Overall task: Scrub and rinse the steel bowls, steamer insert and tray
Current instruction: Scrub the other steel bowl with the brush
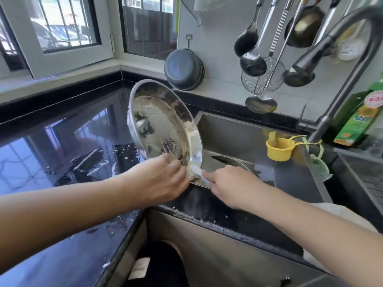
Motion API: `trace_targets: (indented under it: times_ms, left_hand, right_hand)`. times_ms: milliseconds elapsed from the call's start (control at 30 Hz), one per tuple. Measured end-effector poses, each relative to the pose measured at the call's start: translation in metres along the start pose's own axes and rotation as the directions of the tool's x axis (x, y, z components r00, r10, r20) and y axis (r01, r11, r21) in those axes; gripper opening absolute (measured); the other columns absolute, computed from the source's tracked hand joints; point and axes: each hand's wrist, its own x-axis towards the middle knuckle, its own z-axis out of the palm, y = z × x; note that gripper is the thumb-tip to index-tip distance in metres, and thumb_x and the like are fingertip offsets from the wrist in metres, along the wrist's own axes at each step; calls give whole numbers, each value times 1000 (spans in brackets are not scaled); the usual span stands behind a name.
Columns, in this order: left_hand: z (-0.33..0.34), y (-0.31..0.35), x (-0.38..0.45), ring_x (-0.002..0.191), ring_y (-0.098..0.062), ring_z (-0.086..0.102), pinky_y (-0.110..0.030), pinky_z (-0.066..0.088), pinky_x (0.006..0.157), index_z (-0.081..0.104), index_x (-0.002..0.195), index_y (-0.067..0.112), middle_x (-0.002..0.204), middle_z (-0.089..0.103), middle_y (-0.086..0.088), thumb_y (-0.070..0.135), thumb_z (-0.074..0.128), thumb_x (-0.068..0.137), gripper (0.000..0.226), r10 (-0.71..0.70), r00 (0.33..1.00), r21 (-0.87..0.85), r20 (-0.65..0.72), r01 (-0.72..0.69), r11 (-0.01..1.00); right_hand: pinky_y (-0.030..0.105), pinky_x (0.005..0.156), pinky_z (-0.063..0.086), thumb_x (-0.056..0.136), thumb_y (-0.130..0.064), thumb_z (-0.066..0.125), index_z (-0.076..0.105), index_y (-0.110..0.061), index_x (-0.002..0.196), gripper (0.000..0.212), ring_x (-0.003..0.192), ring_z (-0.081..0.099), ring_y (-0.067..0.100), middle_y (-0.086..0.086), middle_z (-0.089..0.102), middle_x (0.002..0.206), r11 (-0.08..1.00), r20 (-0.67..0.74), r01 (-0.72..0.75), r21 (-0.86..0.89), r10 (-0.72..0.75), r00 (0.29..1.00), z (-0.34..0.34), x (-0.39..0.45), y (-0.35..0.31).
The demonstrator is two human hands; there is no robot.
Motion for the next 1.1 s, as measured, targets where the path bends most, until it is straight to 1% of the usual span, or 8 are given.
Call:
trace_targets:
  times_ms: [133,233,433,600,767,867,967,1100]
  left_hand:
    - [-1,15,-7,56,-22,50,-30,39,49,63,90,6,69,57,-7,-1,32,92,32,6,997,49,72,-9,999]
    - [-12,5,-9,50,-20,47,-28,42,48,58,83,6,62,52,-7,-1,35,91,25,43,999,48,33,-45,998]
    - [-34,-11,-44,46,-18,46,-29,44,50,48,72,10,54,45,-4,1,45,86,17,140,989,6,42,-140,990]
    - [-34,-10,-47,45,-16,43,-27,40,53,46,70,12,54,46,-2,-1,48,85,20,168,986,77,18,-168,983]
    - [-33,-7,-51,46,-15,43,-28,30,55,52,68,15,54,47,-1,1,45,84,22,148,989,112,1,-148,983]
    - [-32,-10,-50,46,-16,48,-27,35,54,54,71,15,55,48,-1,3,50,82,17,120,993,70,-18,-119,990]
    - [-30,-11,-47,46,-16,47,-27,36,54,53,70,14,54,48,-2,0,45,81,20,92,995,68,-41,-89,994]
    - [-27,-2,-50,48,-16,43,-29,30,56,52,69,15,55,50,-3,3,53,82,17,122,992,105,-32,-118,987]
  right_hand:
    - [40,71,47,105,-25,32,35,-39,151,48,100,63,37,16,63,116,999,-36,25,-44,-27,999,0,-4,-6]
    - [38,67,39,106,-27,31,35,-39,151,47,101,62,37,16,63,115,997,-72,61,-56,-65,995,-4,-4,-12]
    - [36,68,43,106,-38,34,36,-49,150,46,93,60,33,9,65,109,967,-8,249,47,-249,968,-14,-3,-26]
    - [34,76,49,107,-41,35,43,-48,148,42,81,56,23,5,67,98,935,54,353,-26,-351,935,-36,16,-22]
    - [33,62,46,100,-7,40,40,-49,148,64,76,58,28,7,65,107,916,0,236,-324,-249,968,-44,57,-22]
    - [36,65,48,93,3,40,36,-47,150,76,90,64,32,8,63,112,907,-43,192,-375,-224,974,-50,69,-26]
    - [36,69,51,96,-5,43,51,-34,143,56,94,66,34,10,64,112,915,30,236,-329,-239,970,-43,63,-37]
    - [37,84,56,104,-26,45,61,-36,134,36,88,60,27,5,69,113,912,206,355,-206,-315,927,-49,49,-38]
